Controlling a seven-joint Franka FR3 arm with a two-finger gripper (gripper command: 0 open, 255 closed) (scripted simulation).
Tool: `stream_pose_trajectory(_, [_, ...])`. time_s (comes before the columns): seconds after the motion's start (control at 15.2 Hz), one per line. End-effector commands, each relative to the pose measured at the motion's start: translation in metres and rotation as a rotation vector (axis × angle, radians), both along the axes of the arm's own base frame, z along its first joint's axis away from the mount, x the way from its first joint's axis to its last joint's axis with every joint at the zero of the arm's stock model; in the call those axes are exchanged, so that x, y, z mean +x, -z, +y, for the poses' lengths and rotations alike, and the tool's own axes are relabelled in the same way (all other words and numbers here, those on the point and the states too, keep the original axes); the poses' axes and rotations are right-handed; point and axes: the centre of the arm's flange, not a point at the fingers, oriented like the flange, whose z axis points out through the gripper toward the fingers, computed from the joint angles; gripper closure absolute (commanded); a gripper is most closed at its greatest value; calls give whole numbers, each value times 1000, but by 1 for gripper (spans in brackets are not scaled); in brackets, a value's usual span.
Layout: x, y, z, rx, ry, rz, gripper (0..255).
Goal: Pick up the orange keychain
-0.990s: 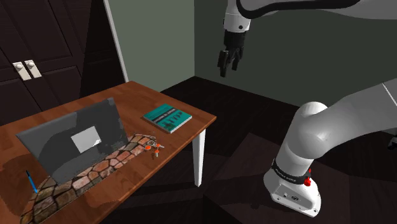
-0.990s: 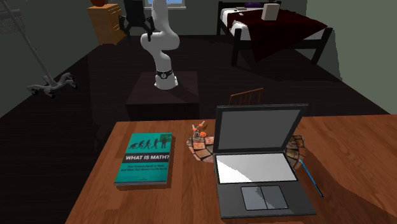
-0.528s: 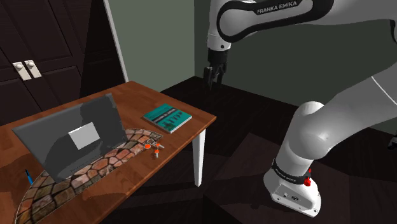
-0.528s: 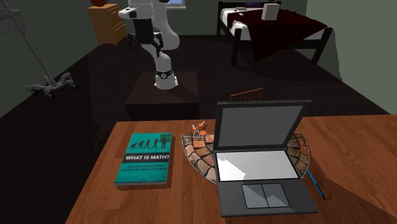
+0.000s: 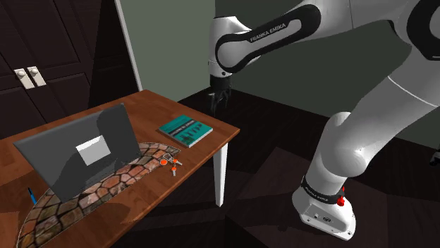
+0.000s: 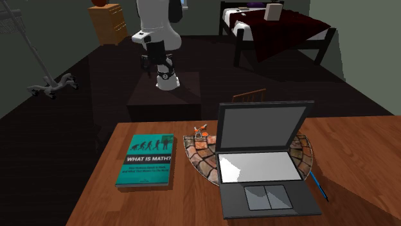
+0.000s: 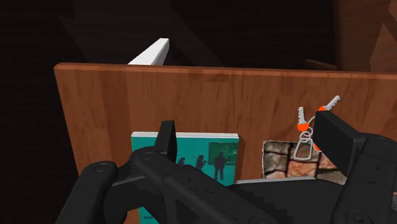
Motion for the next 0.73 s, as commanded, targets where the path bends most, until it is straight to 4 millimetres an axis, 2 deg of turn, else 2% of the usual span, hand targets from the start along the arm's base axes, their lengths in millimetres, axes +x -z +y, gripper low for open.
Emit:
stream_pose_trajectory(0.0, [13,21,17,5,-18,0,0])
stream_pose_trajectory(0.66, [76,113,85,26,-110,7,0])
